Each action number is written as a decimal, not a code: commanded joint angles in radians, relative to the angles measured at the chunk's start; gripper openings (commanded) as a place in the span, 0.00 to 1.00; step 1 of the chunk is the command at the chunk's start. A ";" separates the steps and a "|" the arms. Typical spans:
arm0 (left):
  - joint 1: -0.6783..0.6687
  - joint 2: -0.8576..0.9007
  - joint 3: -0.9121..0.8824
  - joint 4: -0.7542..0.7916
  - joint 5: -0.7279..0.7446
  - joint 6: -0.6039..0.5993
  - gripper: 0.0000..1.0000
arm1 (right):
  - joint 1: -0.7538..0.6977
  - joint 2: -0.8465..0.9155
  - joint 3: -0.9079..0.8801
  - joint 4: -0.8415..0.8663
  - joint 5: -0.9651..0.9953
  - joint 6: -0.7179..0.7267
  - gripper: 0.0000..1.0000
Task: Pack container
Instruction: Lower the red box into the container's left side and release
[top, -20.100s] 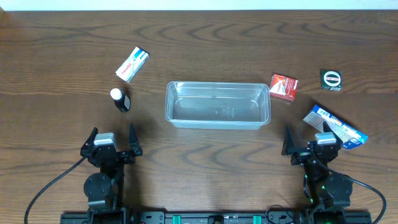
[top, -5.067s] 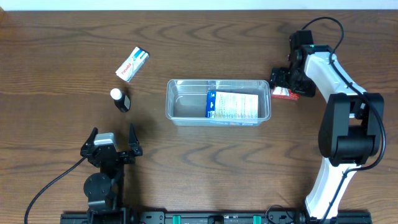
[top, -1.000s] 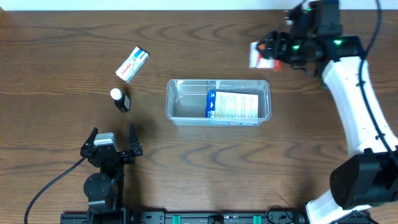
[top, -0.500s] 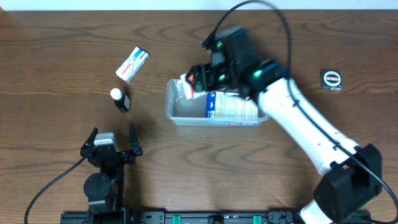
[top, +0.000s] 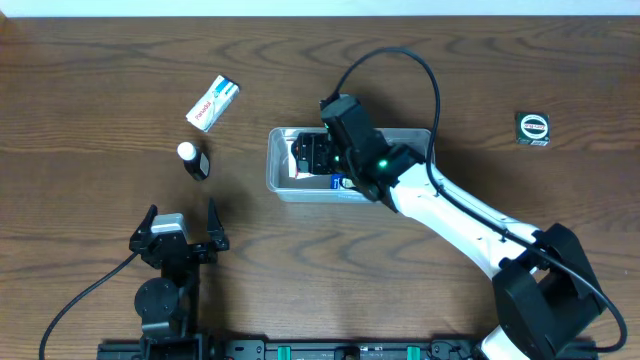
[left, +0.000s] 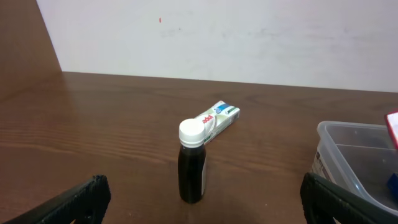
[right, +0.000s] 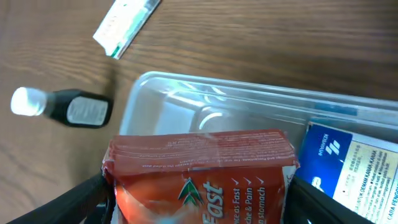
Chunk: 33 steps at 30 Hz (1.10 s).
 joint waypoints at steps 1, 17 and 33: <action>0.005 -0.005 -0.016 -0.038 -0.008 0.003 0.98 | 0.005 -0.002 -0.035 0.040 0.029 0.059 0.80; 0.005 -0.005 -0.016 -0.038 -0.008 0.003 0.98 | 0.007 0.099 -0.045 0.095 0.006 0.085 0.80; 0.005 -0.005 -0.016 -0.038 -0.008 0.003 0.98 | 0.002 0.100 -0.045 0.068 0.046 0.064 0.79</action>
